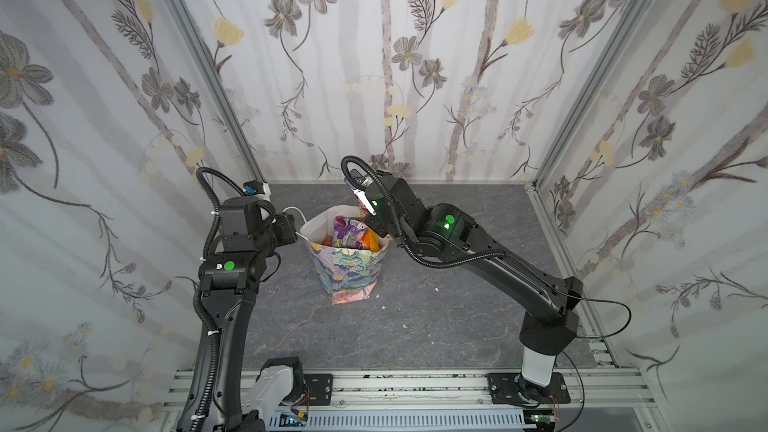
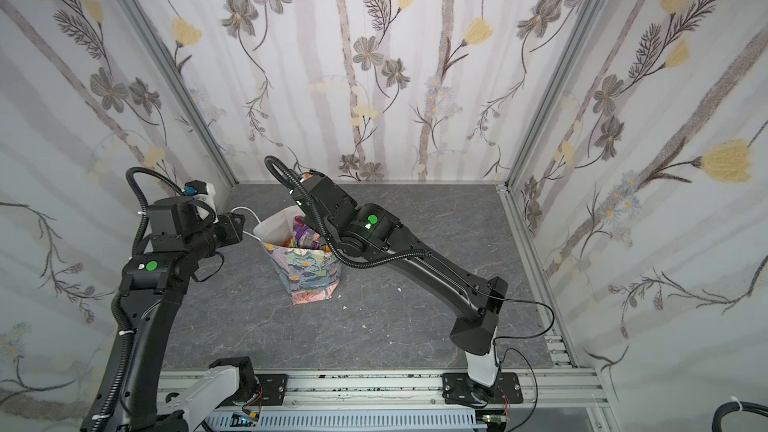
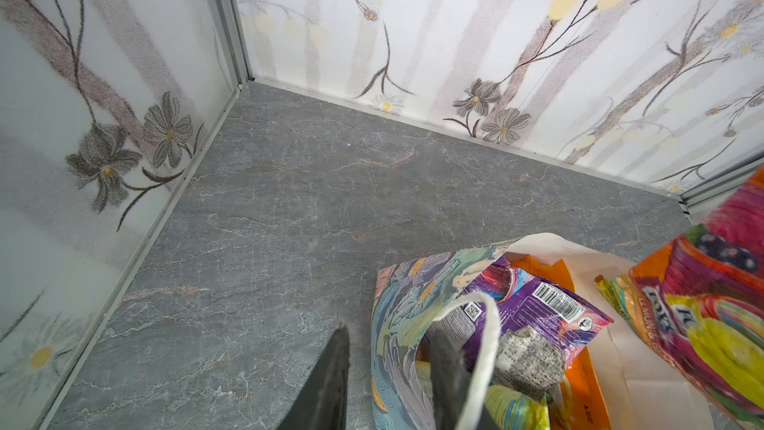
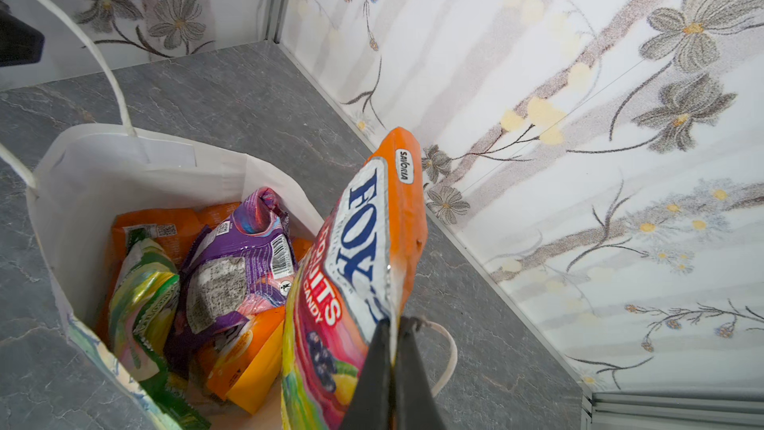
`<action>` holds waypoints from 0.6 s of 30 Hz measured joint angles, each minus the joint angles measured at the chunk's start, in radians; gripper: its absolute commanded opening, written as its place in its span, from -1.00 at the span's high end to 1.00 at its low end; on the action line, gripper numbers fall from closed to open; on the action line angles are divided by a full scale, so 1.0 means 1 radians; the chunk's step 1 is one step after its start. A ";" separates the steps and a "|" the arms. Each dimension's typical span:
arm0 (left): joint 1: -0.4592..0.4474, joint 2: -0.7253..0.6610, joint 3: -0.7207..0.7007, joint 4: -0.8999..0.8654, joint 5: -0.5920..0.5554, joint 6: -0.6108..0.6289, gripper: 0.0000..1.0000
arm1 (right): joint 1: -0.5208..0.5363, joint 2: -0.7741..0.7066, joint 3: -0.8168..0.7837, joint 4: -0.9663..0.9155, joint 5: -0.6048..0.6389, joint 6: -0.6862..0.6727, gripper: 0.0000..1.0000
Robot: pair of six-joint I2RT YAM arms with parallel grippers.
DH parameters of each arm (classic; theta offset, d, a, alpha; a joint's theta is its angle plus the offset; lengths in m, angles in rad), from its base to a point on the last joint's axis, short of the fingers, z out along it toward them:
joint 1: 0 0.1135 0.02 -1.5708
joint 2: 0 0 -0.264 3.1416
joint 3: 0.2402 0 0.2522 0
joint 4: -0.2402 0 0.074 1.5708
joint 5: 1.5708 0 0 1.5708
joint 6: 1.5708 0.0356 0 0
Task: Place the snacks into the paper bag
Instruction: Place the snack in the paper bag.
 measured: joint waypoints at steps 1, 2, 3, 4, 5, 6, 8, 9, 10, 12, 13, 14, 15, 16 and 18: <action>0.000 -0.001 0.000 0.000 0.001 0.000 0.35 | -0.001 0.005 0.000 0.005 0.008 -0.001 1.00; 0.000 -0.002 0.000 0.000 0.003 0.000 0.35 | -0.003 0.012 0.000 0.010 0.018 -0.006 1.00; 0.000 -0.004 0.000 0.000 0.003 0.000 0.35 | -0.005 0.019 0.000 0.015 0.026 -0.008 1.00; 0.000 -0.005 0.000 0.000 0.003 0.000 0.35 | -0.008 0.023 0.000 0.018 0.028 -0.008 1.00; 0.000 -0.007 0.000 0.000 0.003 0.000 0.35 | -0.008 0.029 0.000 0.022 0.029 -0.009 1.00; 0.000 -0.008 0.000 0.000 0.003 0.000 0.35 | -0.008 0.036 0.000 0.023 0.029 -0.008 1.00; 0.000 -0.008 0.000 0.000 0.003 0.000 0.35 | -0.006 0.049 0.000 0.023 0.025 -0.008 1.00; 0.000 -0.008 0.000 0.000 0.003 0.000 0.35 | -0.005 0.056 0.000 0.023 0.021 -0.008 1.00; 0.000 -0.007 0.000 0.000 0.003 0.000 0.35 | -0.003 0.062 0.000 0.023 0.017 -0.008 1.00; 0.000 -0.006 0.000 0.000 0.003 0.000 0.35 | 0.003 0.073 0.000 0.023 0.001 -0.007 1.00; 0.000 -0.005 0.000 0.000 0.003 0.000 0.35 | 0.005 0.075 0.000 0.024 -0.004 -0.007 1.00; 0.000 -0.005 0.000 0.000 0.003 0.000 0.35 | 0.010 0.077 0.000 0.026 -0.010 -0.007 0.82; 0.000 -0.004 0.000 0.000 0.003 0.000 0.35 | 0.015 0.079 0.000 0.034 -0.021 -0.006 0.69; 0.000 -0.003 0.000 0.000 0.004 0.000 0.35 | 0.020 0.080 0.000 0.040 -0.032 -0.005 0.68; 0.000 -0.003 0.000 0.000 0.003 0.000 0.35 | 0.032 0.087 0.000 0.059 -0.060 0.001 0.65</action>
